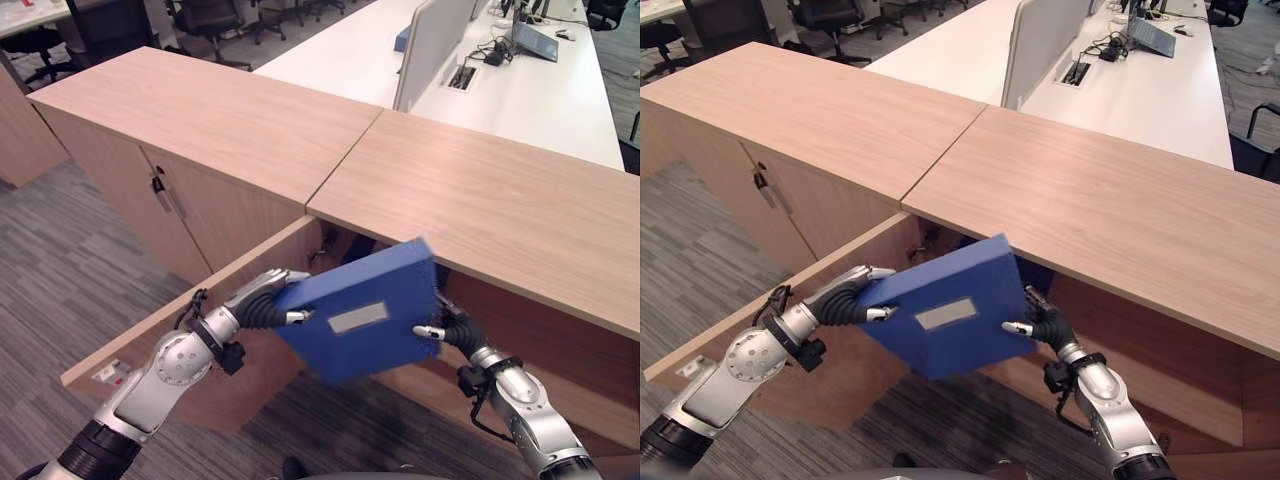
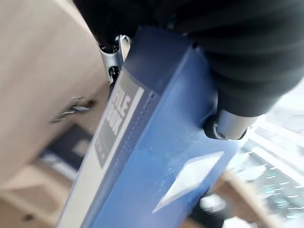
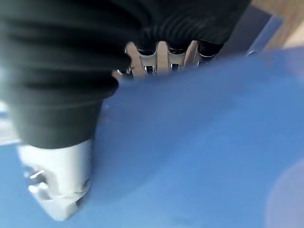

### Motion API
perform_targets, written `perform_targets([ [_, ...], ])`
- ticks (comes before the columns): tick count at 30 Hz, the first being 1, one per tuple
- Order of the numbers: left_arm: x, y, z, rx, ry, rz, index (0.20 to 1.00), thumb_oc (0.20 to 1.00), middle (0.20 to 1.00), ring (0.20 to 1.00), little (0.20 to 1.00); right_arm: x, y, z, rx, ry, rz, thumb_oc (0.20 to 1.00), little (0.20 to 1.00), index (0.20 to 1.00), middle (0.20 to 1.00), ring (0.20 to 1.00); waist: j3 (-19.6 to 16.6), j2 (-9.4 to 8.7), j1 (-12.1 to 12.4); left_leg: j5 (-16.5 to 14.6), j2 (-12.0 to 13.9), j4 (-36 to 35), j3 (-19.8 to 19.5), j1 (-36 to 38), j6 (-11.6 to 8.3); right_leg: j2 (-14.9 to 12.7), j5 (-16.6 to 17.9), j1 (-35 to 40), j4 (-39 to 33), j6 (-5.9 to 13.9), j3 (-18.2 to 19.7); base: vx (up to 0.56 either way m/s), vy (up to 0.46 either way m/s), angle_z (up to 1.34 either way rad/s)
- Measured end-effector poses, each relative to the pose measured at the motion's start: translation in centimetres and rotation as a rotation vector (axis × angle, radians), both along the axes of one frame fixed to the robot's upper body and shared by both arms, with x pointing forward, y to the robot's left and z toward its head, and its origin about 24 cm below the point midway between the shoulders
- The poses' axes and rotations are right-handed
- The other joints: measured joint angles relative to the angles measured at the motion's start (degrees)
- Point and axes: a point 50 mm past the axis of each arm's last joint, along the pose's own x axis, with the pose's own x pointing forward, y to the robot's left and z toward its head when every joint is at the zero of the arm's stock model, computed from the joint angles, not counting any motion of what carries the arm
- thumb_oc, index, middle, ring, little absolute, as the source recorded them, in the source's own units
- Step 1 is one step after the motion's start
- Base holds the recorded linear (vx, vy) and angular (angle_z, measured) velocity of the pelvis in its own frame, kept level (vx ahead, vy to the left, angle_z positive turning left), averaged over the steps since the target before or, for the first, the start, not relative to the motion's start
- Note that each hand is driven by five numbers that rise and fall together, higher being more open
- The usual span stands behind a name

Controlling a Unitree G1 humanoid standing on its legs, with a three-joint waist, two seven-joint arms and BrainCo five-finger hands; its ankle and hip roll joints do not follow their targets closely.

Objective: Put the empty folder in the office cabinet

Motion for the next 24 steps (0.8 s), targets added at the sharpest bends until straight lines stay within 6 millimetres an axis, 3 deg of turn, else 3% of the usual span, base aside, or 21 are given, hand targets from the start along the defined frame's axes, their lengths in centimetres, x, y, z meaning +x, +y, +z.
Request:
perform_targets([
  [9,0.3,0.8,0.1,-0.071,0.127,0.002,0.200,0.200,0.200,0.200,0.200,0.2,0.3,0.2,0.003,-0.020,0.018,1.000,1.000,1.000,1.000,1.000,0.0,-0.02,-0.1,0.0,0.1,0.0,0.0,0.3,-0.01,0.0,0.0,0.3,0.0,0.00,-0.1,0.00,0.000,0.00],
  [16,1.8,0.0,2.3,-0.049,0.102,-0.069,0.200,0.200,0.200,0.200,0.200,0.9,0.7,0.8,-0.027,-0.033,0.086,1.000,1.000,1.000,1.000,1.000,0.0,-0.18,-0.1,0.0,0.1,0.0,-0.1,0.4,-0.01,0.0,0.0,0.4,0.0,-0.04,-0.3,0.00,0.000,0.00],
  [17,1.9,-0.2,2.3,-0.046,0.103,-0.074,0.200,0.200,0.200,0.200,0.200,0.9,0.6,0.8,-0.032,-0.031,0.089,0.893,0.893,0.893,0.893,0.893,0.0,-0.25,-0.1,0.0,0.1,0.0,-0.2,0.4,0.00,0.1,0.0,0.5,0.0,-0.05,-0.5,0.00,0.000,0.00],
  [18,1.9,-0.3,2.4,-0.044,0.101,-0.078,0.200,0.200,0.200,0.200,0.200,0.9,0.5,0.8,-0.037,-0.028,0.094,0.555,0.555,0.555,0.555,0.555,0.0,-0.31,0.0,0.0,0.1,0.0,-0.2,0.4,-0.01,0.1,0.0,0.6,0.0,-0.06,-0.5,0.00,0.000,0.00],
  [19,1.9,-0.3,2.3,-0.044,0.105,-0.077,0.200,0.200,0.200,0.200,0.200,0.9,0.5,0.8,-0.039,-0.026,0.105,0.351,0.351,0.351,0.351,0.351,0.0,-0.32,-0.1,0.0,0.1,0.0,-0.1,0.5,0.00,0.1,0.1,0.6,0.0,-0.08,-0.5,0.00,0.000,0.00],
  [20,1.9,-0.4,2.1,-0.041,0.118,-0.080,0.200,0.200,0.200,0.200,0.200,0.8,0.6,0.8,-0.038,-0.022,0.118,0.200,0.200,0.200,0.200,0.200,0.0,-0.32,-0.1,0.0,0.1,0.0,-0.1,0.5,0.00,0.2,0.1,0.6,0.0,-0.10,-0.5,0.00,0.000,0.00],
  [24,2.9,-0.4,0.2,-0.017,0.254,-0.080,0.200,0.200,0.200,0.200,0.200,-0.1,1.1,-0.6,0.033,0.106,0.236,0.200,0.200,0.200,0.200,0.200,0.0,-0.34,0.1,0.0,0.2,0.0,-0.1,0.6,0.01,0.2,0.2,0.7,0.0,-0.27,-0.8,0.00,0.000,0.00],
])
